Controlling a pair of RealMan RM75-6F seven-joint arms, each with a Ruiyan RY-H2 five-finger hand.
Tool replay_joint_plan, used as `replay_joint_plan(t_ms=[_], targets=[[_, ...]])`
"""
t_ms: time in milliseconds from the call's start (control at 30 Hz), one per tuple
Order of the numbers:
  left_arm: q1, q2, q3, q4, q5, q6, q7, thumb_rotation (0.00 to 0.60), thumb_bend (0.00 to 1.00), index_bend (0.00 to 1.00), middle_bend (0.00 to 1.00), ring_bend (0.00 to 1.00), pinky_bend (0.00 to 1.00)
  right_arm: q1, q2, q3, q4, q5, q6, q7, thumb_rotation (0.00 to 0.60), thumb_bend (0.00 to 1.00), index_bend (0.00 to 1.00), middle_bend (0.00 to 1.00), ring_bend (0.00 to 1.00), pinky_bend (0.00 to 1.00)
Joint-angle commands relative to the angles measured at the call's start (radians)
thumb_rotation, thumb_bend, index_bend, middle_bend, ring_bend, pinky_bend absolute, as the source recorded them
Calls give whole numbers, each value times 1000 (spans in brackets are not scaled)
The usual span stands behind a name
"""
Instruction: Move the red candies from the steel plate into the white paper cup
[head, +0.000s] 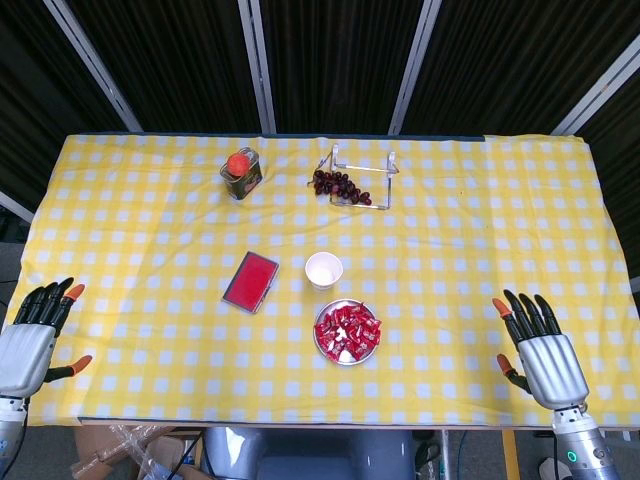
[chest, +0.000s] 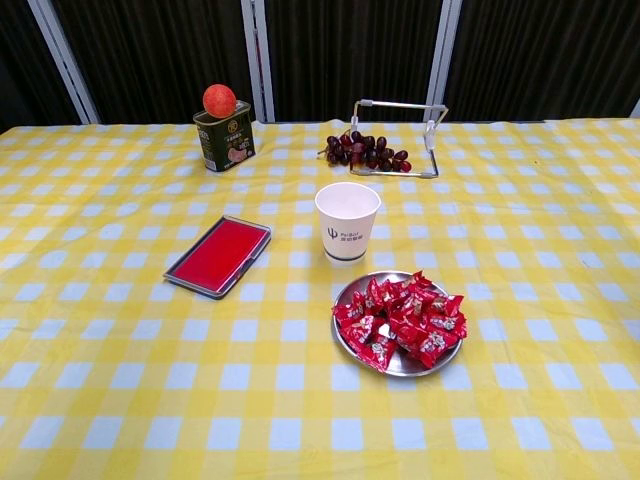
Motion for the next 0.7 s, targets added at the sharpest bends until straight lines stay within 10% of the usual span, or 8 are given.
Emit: replay_joint_plan(t_ms=[33,267,367,533,700], targets=[[2,1,1,-1,1,2,2,600,38,0,0,0,0,-2,1,1,0,-3,1,3,600,385,0,0,0,0],[3,0,0,-6,0,6,10,600,38,0,0,0,0,1,4,0,-23,-28,-9,19,600,385,0,0,0,0],[3,-2,1,-5,-2,2,12,600,38,0,0,0,0,9,6,1,-56,-51,-12,13,600,385,0,8,27,176],[-1,-1,-1,-5,-10,-7,7,600,38,0,0,0,0,47,4,25,-169,-47,-67,-14,600,385,0,379,445,651],[0,3,3,-7,-6,-6,-2,600,37,0,0,0,0,112,-18,62,-286,36,-197,-105,600,384,0,717,758,872]])
